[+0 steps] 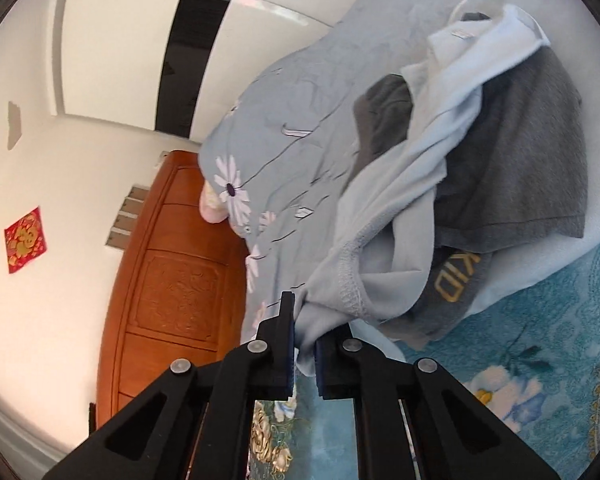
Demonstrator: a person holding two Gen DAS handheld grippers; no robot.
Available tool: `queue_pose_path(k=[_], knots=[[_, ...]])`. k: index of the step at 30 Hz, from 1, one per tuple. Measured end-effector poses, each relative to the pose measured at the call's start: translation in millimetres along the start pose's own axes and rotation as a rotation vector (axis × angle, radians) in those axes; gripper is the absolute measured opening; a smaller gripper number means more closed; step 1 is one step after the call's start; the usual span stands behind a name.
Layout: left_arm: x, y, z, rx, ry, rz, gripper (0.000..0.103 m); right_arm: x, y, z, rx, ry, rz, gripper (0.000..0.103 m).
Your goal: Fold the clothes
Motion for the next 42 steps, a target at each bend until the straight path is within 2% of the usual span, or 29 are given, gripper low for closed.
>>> queue_pose_path(k=[3, 6, 8, 11, 15, 18, 21, 24, 27, 30, 33, 36, 39, 40, 41, 42], knots=[[-14, 23, 0, 0.023, 0.071, 0.008, 0.103, -48, 17, 0, -0.021, 0.078, -0.094, 0.007], [-25, 61, -5, 0.094, 0.154, 0.054, 0.103, -101, 37, 10, -0.058, 0.17, -0.18, 0.007], [-25, 91, -9, 0.145, 0.133, 0.067, 0.103, -136, 55, 21, -0.083, 0.236, -0.252, 0.007], [-20, 140, -21, 0.22, 0.047, 0.054, 0.103, -184, 89, 43, -0.119, 0.305, -0.373, 0.007], [-17, 220, -39, 0.376, -0.037, 0.068, 0.103, -242, 138, 75, -0.164, 0.387, -0.544, 0.007], [-19, 268, -44, 0.446, -0.124, 0.074, 0.103, -260, 161, 89, -0.172, 0.413, -0.582, 0.007], [-25, 286, -42, 0.426, -0.194, 0.055, 0.103, -237, 160, 102, -0.201, 0.347, -0.544, 0.007], [-35, 275, -30, 0.357, -0.226, -0.014, 0.103, -168, 129, 118, -0.274, 0.216, -0.437, 0.007], [-46, 250, -13, 0.246, -0.241, -0.085, 0.103, -46, 84, 144, -0.352, 0.023, -0.176, 0.008], [-52, 224, 5, 0.142, -0.287, -0.152, 0.103, 71, 64, 173, -0.375, -0.113, 0.083, 0.008], [-54, 204, 20, 0.081, -0.344, -0.197, 0.103, 140, 70, 187, -0.364, -0.212, 0.197, 0.008], [-62, 186, 29, 0.016, -0.307, -0.202, 0.103, 153, 80, 184, -0.363, -0.217, 0.198, 0.01], [-86, 169, 32, -0.051, -0.213, -0.2, 0.103, 151, 89, 183, -0.391, -0.193, 0.165, 0.012], [-93, 166, 33, -0.065, -0.183, -0.202, 0.103, 148, 94, 185, -0.41, -0.158, 0.165, 0.016], [-100, 166, 33, -0.074, -0.178, -0.217, 0.103, 145, 99, 188, -0.427, -0.116, 0.171, 0.028], [-107, 165, 32, -0.082, -0.18, -0.236, 0.103, 141, 106, 192, -0.442, -0.064, 0.191, 0.035]])
Point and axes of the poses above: each gripper's, at about its wrist camera, not at the fingertips, and y roughly against the way its jaws point, x to its right, z to its underside, the point moved 4 cm from there along -y, roughly the way its jaws point, and after that the axes turned 6 degrees about x, right-handed, at the moved point
